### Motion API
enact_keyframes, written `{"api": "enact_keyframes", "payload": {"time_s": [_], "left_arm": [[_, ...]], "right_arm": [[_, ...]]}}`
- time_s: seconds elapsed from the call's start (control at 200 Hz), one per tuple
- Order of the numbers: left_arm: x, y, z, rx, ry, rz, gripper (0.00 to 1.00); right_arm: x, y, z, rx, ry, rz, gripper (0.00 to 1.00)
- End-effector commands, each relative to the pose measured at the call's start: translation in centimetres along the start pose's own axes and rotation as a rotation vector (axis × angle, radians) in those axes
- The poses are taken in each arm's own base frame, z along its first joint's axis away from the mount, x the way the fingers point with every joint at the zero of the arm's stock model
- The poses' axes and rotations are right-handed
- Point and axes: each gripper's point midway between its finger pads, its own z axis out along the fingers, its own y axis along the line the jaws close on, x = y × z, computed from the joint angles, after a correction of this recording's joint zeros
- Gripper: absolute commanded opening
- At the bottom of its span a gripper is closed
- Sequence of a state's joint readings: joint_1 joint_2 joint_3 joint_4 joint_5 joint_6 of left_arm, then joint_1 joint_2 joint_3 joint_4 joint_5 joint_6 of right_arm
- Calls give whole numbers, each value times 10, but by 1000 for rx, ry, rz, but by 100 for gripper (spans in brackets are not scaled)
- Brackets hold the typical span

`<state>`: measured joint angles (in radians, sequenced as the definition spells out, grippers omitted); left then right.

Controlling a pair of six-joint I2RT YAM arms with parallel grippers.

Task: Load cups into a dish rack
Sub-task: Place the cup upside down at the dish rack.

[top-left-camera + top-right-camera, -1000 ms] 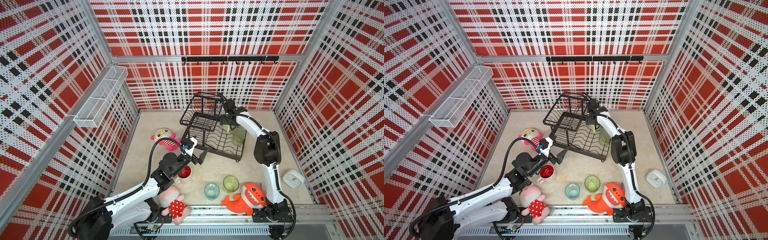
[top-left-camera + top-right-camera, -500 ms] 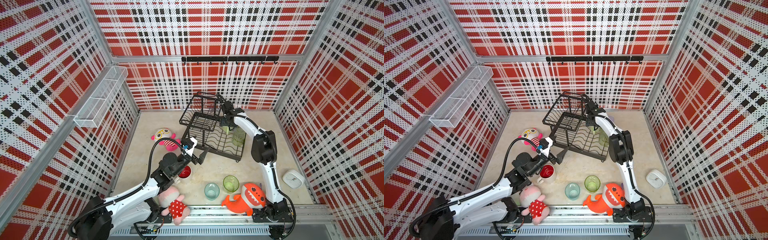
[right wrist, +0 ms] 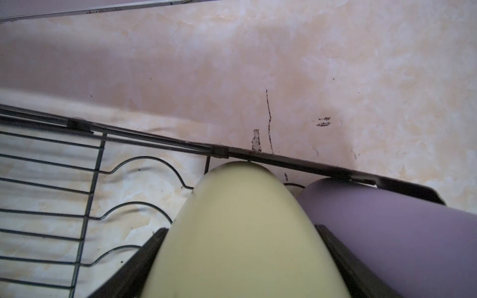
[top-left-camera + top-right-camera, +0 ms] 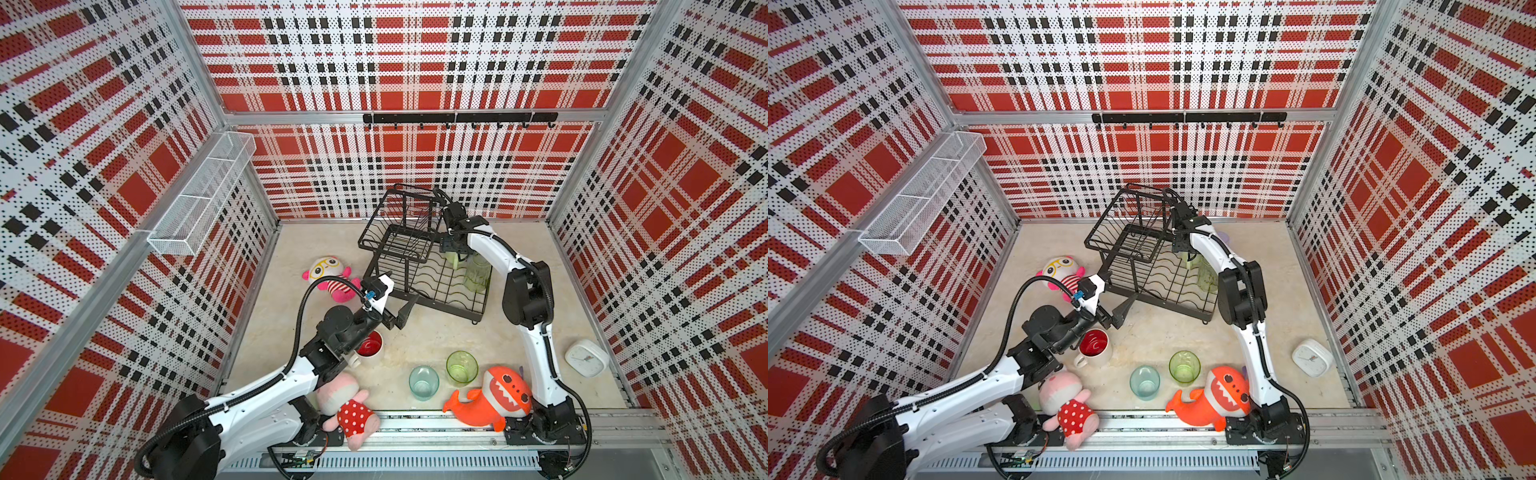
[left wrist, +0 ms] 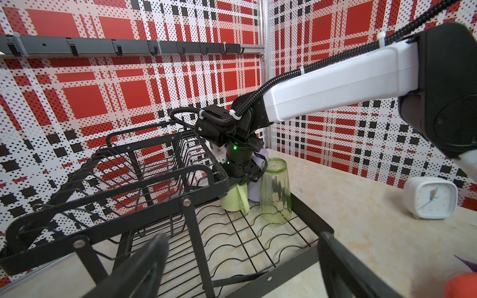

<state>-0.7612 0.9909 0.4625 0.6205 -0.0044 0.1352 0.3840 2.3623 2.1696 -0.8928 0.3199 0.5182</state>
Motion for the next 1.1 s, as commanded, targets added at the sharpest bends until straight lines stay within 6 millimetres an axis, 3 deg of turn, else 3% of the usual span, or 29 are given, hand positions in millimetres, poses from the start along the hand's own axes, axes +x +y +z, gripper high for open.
{"api": "enact_keyframes", "payload": {"time_s": [0.0, 0.21, 0.626, 1.092], "left_arm": [[-7, -2, -2, 7, -17, 11, 93], [-7, -3, -2, 4, -17, 12, 93], [-6, -2, -4, -4, -15, 22, 93], [-7, -3, -3, -5, -14, 26, 93]], "right_arm": [[-20, 6, -20, -2, -72, 23, 83], [-29, 8, -32, -33, -100, 38, 86], [-28, 10, -32, -52, -104, 53, 89], [-46, 1, -69, -68, -187, 83, 91]]}}
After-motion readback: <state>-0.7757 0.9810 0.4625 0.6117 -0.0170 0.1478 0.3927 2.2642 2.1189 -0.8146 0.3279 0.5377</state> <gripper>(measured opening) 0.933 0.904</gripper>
